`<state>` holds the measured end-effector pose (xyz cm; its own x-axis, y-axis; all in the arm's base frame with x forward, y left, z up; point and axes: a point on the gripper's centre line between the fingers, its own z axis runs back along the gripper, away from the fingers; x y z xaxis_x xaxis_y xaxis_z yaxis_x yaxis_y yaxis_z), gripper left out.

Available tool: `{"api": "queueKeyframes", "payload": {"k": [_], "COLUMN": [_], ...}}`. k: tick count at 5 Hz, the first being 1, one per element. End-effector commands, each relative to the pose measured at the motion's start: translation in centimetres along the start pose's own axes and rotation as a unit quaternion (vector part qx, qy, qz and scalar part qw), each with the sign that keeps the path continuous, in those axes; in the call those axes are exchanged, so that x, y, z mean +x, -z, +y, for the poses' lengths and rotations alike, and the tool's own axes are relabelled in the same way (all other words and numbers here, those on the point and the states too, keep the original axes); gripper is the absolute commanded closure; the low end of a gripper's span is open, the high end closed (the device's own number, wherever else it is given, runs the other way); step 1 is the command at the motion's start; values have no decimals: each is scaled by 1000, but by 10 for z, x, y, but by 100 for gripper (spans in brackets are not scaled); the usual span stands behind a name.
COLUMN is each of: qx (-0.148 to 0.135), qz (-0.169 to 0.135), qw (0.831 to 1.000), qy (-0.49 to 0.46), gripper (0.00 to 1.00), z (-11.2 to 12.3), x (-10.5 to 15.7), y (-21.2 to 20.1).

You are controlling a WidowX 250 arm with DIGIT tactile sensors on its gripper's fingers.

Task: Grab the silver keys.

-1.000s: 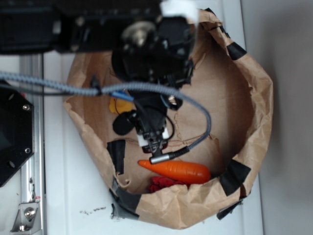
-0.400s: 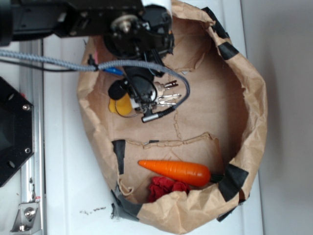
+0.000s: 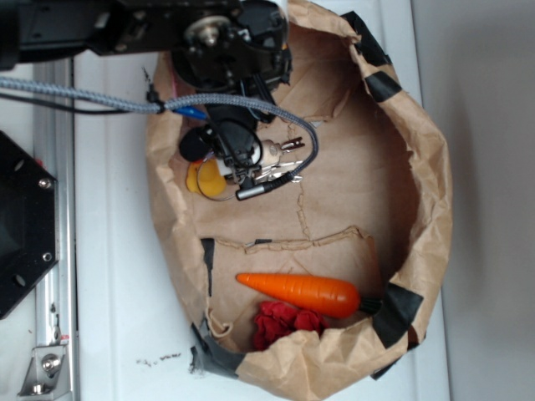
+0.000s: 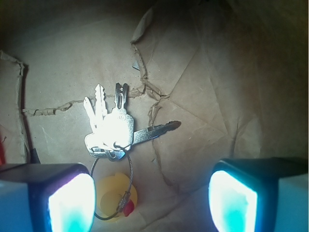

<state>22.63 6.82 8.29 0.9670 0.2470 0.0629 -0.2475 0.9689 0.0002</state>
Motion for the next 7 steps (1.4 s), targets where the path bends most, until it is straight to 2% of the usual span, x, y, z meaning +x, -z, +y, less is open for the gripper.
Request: {"api": "queueKeyframes", "payload": {"k": [1, 2, 4, 6, 7], "qx": [4, 4, 2, -17, -18], "qz": [-20, -20, -35, -23, -27], "qw": [1000, 1000, 999, 1000, 999], "qy": [-17, -17, -1, -5, -5], "gripper": [0, 0, 0, 0, 0], "z": [11, 11, -2, -3, -2], "x": [4, 4, 9, 22, 22], "y": [-10, -10, 26, 34, 33]}}
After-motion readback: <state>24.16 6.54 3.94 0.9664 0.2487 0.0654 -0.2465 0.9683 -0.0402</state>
